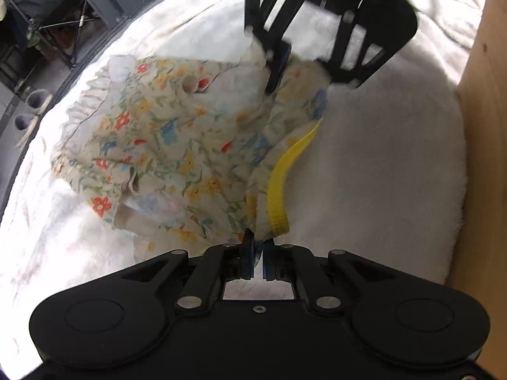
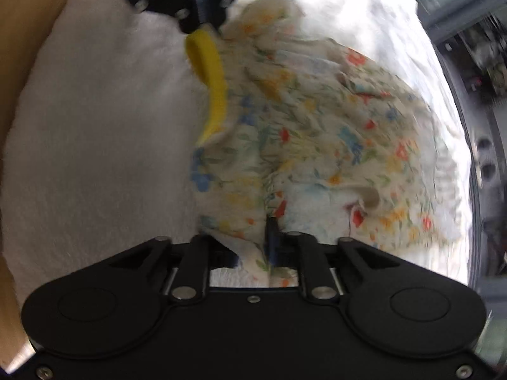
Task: Fold clothes
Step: 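Lower the garment onto the blanket with both grippers, laying it flat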
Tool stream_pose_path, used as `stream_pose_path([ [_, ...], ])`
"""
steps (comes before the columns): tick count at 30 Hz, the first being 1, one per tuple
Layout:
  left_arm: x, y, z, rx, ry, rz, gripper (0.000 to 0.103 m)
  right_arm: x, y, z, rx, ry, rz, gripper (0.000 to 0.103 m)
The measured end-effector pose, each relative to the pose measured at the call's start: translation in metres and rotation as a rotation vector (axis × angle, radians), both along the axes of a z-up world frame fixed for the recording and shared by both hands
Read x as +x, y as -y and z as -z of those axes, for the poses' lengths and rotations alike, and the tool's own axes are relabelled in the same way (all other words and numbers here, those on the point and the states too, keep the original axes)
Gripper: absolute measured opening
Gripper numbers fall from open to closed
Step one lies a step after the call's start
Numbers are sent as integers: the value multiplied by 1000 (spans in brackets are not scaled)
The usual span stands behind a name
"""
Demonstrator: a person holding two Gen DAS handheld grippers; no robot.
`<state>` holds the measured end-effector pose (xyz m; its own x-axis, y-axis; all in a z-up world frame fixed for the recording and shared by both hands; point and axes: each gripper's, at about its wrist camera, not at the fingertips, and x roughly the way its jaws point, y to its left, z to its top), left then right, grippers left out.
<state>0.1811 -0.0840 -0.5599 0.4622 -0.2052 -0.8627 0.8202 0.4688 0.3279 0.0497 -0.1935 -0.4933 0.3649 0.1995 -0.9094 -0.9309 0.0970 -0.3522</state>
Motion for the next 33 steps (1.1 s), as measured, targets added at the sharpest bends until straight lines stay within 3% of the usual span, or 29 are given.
stream_pose_path([
  [1,-1,3,4,0,3,5,25,-1,4,-4,3,-35,8,40],
  [3,-5,8,5,5,7,34,45,-2,12,-14,-3,-113,22,61],
  [4,-6,9,5,5,14,43,51,-2,17,-20,-11,-155,27,63],
  [6,-14,9,9,12,27,62,54,8,16,-26,-17,-201,41,64],
  [9,-17,8,5,-2,0,42,55,6,24,-38,-8,-218,90,65],
  [12,-16,7,-9,-31,-21,26,55,7,30,-47,76,-211,174,73],
  [17,-13,13,-33,-102,-34,30,55,22,27,-39,161,-228,249,75],
  [20,-8,25,-18,-49,-49,63,56,37,23,-32,197,-162,285,75],
  [22,-7,30,0,13,-87,95,56,30,27,-40,226,-41,284,75],
  [24,-7,29,5,-5,-86,106,54,26,28,-47,244,42,280,75],
  [26,-4,28,1,-22,-119,96,40,25,27,-56,266,-43,254,73],
  [28,-6,26,-4,-36,-105,98,24,23,25,-60,276,-148,235,49],
  [29,-8,25,-7,-36,-89,99,24,21,23,-60,274,-210,229,39],
  [33,-10,21,-21,-45,-84,78,24,13,3,-31,180,-218,157,39],
])
